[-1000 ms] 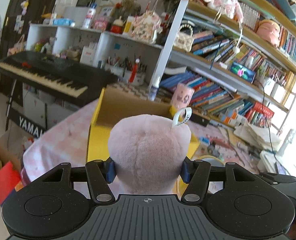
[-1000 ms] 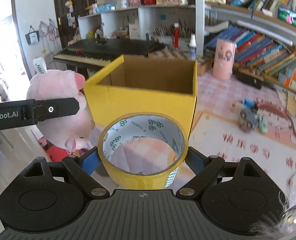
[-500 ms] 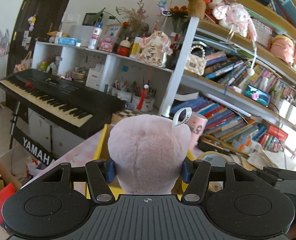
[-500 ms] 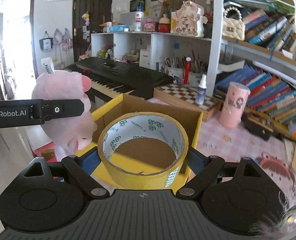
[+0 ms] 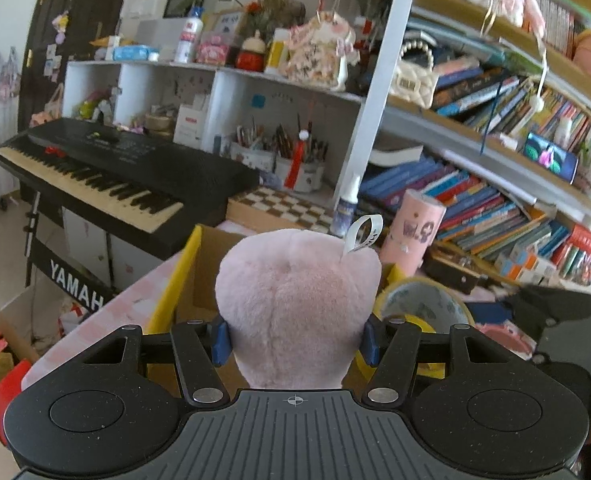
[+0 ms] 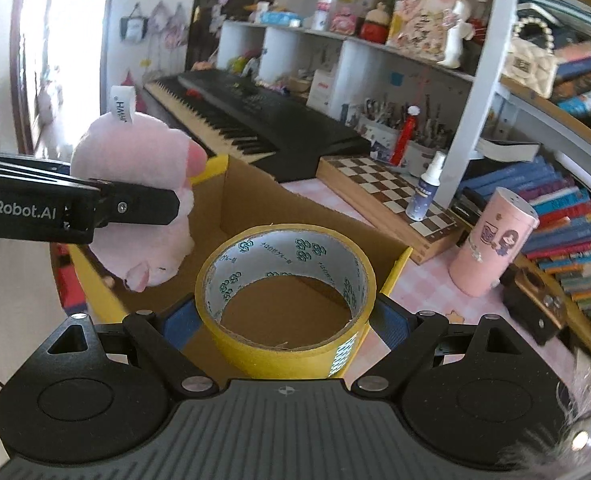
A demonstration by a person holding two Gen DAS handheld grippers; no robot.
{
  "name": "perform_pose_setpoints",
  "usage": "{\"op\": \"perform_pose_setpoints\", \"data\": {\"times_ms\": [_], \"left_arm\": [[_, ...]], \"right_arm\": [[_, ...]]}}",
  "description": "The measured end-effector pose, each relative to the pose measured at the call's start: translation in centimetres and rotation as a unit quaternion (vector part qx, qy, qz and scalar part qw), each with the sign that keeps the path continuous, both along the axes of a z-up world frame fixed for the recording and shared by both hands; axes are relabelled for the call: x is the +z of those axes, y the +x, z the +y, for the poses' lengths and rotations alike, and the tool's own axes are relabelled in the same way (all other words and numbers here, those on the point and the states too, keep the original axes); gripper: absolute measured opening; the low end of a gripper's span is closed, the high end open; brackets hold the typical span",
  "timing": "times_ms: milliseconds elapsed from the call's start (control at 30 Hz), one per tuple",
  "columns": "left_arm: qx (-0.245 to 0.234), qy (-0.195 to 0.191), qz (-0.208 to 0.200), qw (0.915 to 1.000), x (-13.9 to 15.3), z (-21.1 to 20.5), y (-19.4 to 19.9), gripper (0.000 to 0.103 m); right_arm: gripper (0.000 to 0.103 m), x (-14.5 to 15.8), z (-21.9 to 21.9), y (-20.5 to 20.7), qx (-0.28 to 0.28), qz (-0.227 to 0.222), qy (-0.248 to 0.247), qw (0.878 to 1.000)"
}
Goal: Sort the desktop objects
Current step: 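Lower the tape roll into the box and open the right gripper while the left gripper releases the plush inside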
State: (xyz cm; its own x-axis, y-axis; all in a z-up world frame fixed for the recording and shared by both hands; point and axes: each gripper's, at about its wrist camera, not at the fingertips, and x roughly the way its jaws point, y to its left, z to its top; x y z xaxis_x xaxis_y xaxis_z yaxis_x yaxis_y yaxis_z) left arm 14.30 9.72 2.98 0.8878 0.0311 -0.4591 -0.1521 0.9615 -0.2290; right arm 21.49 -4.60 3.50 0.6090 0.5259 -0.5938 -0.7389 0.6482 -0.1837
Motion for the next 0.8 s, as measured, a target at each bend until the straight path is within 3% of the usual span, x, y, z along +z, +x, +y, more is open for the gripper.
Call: {"op": "perform_pose_setpoints", "data": {"times_ms": [367,600,800], "left_arm": [[0.006,0.028,0.065,0.9975,-2.7,-0.4,3.4,0.059],[0.011,0.036,0.098,0.9945,-3.6,-0.1,4.9,0.059],[0.010,0.039,0.125,0.9913,-4.4,-0.1,5.7,0.060]], "right_arm": [[0.089,-2.4,2.4,4.1,0.103,0.003,-0.079,0.992],[0.089,-2.6,3.8,6.9,0.174,0.076,-0.088,0.978],[0.089,-3.4,4.1,8.7,0.184,0.157,-0.084,0.967]]}}
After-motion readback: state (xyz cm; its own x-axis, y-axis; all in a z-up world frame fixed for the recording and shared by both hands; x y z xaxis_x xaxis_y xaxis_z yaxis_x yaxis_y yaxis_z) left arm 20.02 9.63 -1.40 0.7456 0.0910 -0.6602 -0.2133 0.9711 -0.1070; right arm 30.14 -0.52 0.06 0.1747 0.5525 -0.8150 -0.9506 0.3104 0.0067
